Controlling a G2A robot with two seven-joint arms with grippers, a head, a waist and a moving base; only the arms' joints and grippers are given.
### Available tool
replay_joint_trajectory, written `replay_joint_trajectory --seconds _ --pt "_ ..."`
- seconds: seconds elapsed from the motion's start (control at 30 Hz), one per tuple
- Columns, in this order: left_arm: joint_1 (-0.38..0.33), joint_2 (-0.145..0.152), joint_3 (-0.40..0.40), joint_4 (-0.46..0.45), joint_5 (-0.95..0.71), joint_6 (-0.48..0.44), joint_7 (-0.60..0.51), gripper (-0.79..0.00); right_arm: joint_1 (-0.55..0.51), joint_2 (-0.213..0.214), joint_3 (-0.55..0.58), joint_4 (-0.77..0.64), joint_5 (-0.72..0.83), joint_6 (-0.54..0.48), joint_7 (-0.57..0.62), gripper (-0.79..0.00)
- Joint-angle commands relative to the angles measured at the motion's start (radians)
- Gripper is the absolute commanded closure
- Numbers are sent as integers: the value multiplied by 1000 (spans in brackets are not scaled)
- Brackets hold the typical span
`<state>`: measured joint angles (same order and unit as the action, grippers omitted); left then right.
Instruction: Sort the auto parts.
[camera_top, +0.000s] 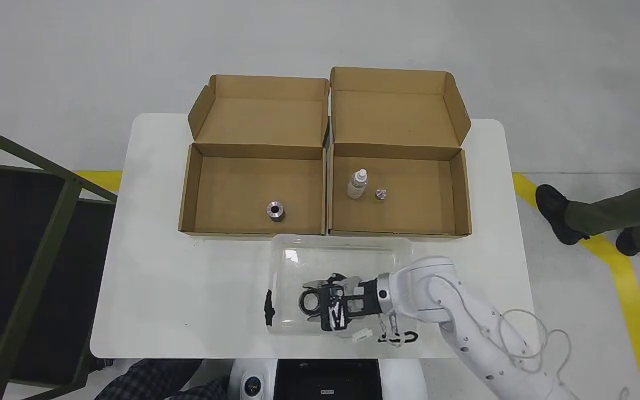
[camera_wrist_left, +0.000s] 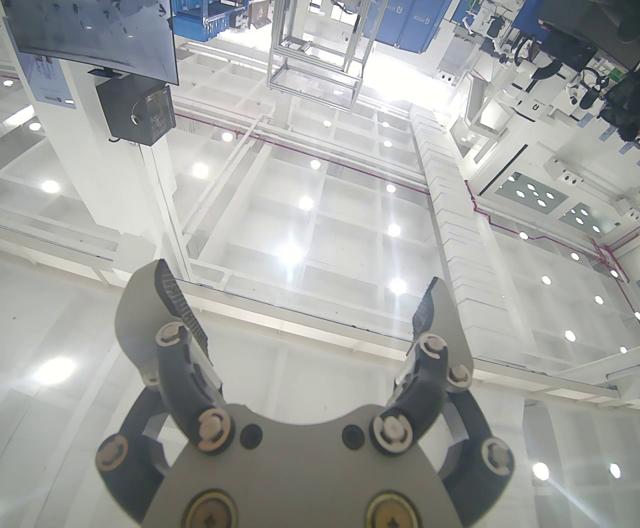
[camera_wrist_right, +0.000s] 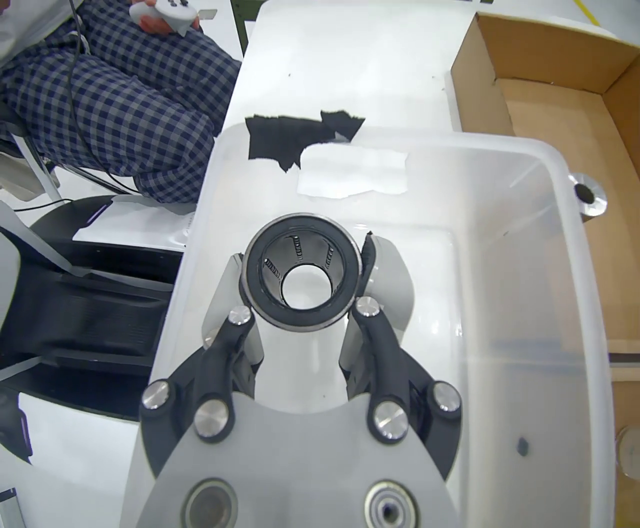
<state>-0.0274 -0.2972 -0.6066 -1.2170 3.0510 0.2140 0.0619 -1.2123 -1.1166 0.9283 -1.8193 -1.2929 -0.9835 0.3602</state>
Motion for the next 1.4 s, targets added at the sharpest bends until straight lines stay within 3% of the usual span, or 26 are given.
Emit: replay_joint_trajectory --seconds 0.0,0.6,1.37 --pt "0 0 0 0 0 0 0 -785 -3 2 7 -13 5 12 -1 0" --pt "0 0 0 0 0 0 0 -785 -12 19 88 -145 211 70 -16 0" --pt "0 0 0 0 0 0 0 -785 -35 43 272 -85 460 108 -131 0"
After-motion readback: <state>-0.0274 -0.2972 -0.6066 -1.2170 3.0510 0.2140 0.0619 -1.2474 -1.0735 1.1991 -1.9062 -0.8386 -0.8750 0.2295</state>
